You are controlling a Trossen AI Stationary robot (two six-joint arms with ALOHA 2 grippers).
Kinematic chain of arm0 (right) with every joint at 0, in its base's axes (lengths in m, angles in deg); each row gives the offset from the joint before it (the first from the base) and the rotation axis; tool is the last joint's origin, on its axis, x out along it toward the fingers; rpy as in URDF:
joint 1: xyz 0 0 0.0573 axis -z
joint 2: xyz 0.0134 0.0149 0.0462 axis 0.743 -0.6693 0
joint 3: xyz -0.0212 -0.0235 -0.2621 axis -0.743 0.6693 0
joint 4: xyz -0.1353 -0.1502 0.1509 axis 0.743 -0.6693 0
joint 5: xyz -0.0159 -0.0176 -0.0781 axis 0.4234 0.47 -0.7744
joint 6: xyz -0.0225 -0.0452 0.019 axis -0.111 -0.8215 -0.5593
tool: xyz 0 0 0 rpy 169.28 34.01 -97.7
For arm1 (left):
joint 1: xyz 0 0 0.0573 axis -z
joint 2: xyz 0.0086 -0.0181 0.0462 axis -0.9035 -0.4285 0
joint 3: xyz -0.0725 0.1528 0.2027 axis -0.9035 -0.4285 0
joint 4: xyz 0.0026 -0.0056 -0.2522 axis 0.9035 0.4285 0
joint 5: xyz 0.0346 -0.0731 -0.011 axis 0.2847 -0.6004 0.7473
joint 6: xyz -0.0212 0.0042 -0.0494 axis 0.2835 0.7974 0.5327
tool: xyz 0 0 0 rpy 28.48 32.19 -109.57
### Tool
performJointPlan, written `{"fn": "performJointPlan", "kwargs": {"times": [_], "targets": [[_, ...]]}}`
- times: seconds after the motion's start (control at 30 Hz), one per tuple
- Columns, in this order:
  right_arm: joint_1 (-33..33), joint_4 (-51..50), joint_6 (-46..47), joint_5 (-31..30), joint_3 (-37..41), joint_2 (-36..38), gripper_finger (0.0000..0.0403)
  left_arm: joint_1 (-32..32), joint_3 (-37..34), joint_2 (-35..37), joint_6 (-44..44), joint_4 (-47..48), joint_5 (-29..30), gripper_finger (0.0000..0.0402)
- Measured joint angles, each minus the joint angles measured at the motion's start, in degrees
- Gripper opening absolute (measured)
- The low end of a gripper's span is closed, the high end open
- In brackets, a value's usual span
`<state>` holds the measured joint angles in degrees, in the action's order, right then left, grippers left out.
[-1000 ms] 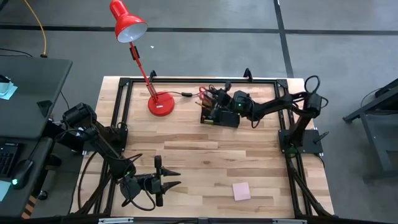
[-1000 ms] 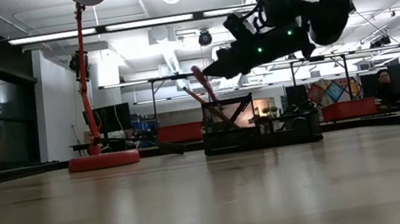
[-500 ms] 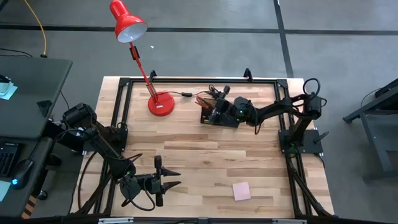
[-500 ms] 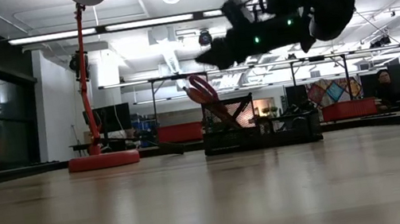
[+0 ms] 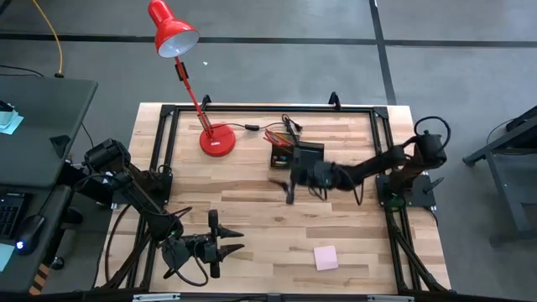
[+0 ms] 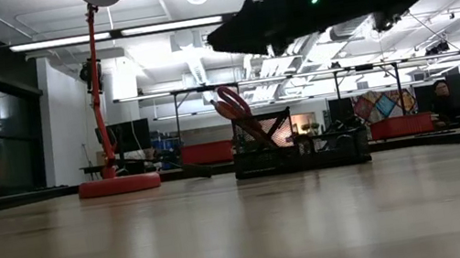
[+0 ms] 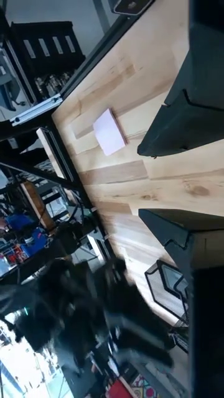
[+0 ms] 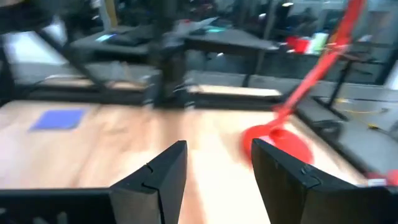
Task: Pick and place office supplies into organizer
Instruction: Put the pink sticky notes into the desk organizer
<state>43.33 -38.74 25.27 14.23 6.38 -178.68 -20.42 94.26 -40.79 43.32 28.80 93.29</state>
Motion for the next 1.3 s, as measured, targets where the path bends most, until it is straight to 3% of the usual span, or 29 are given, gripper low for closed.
{"fn": "performJointPlan", "kwargs": {"times": [0.17, 0.4, 0.53, 0.73, 0.9, 1.17, 1.3], "targets": [[-6.86, -0.85, 0.04, -3.51, -0.02, 0.0, 0.017, 0.0, 0.0, 0.0, -0.76, -1.05, -0.04, 0.0134], [-11.26, -2.38, 5.96, -1.35, -0.02, 0.0, 0.0167, 0.02, 0.0, 0.0, -3.38, -0.66, -0.99, 0.0134], [-12.96, -5.24, 11.01, -1.36, -0.02, 0.0, 0.0167, 0.04, -0.02, 0.0, -2.33, 3.44, -4.24, 0.0134], [-16.39, -8.13, 15.52, -4.04, -0.02, 0.0, 0.0169, 0.04, -0.02, 0.0, 2.11, 9.62, -4.59, 0.0134], [-22.26, -12.79, 18.86, -11.0, -0.02, -0.02, 0.0169, 0.0, -0.02, -0.02, 1.41, 11.03, -4.23, 0.0134], [-34.19, -15.45, 20.26, -27.72, -2.65, -0.02, 0.017, -0.02, -0.02, -0.02, -0.07, 11.29, 0.61, 0.0134], [-37.87, -23.74, 22.71, -29.89, -6.34, -0.02, 0.017, 0.06, -0.02, -0.02, -0.08, 12.34, 0.48, 0.0134]]}}
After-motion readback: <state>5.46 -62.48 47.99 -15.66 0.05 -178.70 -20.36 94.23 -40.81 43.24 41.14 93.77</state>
